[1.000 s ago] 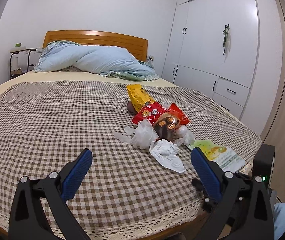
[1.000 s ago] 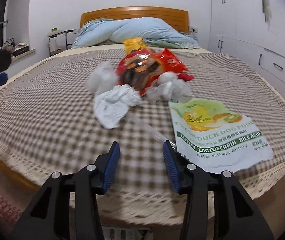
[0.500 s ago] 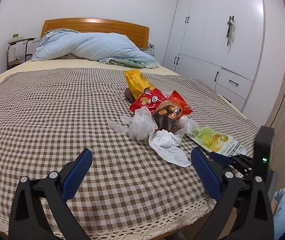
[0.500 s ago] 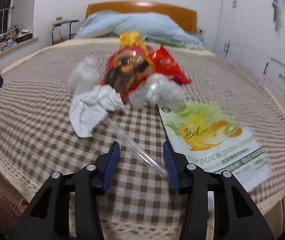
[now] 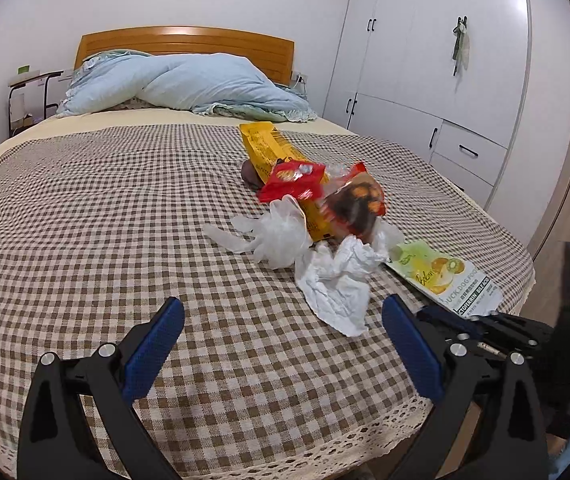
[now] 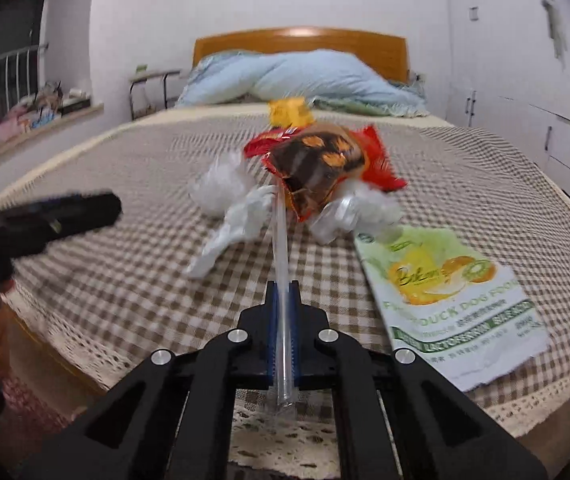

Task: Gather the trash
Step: 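Grasp the white tissue with the left tool while right holds the straw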

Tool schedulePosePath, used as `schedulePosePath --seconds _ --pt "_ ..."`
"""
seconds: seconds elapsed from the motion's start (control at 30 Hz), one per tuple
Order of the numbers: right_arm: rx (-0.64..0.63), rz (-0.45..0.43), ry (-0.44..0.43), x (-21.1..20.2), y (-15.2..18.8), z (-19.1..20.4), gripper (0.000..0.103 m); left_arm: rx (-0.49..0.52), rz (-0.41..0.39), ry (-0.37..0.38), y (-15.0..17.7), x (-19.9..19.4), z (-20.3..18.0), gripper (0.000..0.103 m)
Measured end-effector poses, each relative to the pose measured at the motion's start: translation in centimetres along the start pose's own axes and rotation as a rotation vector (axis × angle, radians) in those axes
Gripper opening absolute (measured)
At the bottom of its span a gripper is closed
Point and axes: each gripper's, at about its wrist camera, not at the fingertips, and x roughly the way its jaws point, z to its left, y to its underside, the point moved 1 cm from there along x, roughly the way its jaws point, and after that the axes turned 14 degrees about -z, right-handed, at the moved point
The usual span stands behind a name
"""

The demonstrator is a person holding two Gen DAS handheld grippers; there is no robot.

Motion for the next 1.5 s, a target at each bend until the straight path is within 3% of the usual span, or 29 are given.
schedulePosePath --seconds 0.17,0.43,0.73,1.1,1.37,1.5 --pt "0.119 -0.052 -0.046 -1.5 -0.7 -1.1 0.006 0.002 0.012 0.007 0.1 0.7 -0.2 0.096" --pt "0.14 -0.126 -0.081 -2.6 -2.8 -1.3 0.006 0.017 0.03 0.02 0.3 1.9 -1.4 0.096" --pt "0.167 -0.135 0.034 -2.6 -2.5 -4.1 0.006 0.032 0.062 0.025 0.0 3.6 -2.2 0.096" --pt "0.201 -0.113 0.088 -3.1 -0.5 -6.1 0.006 0.094 0.109 0.037 0.8 7.0 -4.4 0.096" --pt "0.245 -0.105 0.164 -3.7 0.4 -7.8 0.006 0.084 0.15 0.061 1.2 9.9 -5.3 0.096" --pt "0.25 -0.086 0.179 -3.6 1.0 -8.0 0.006 0.08 0.212 0.049 1.8 11.4 -5.5 0.08"
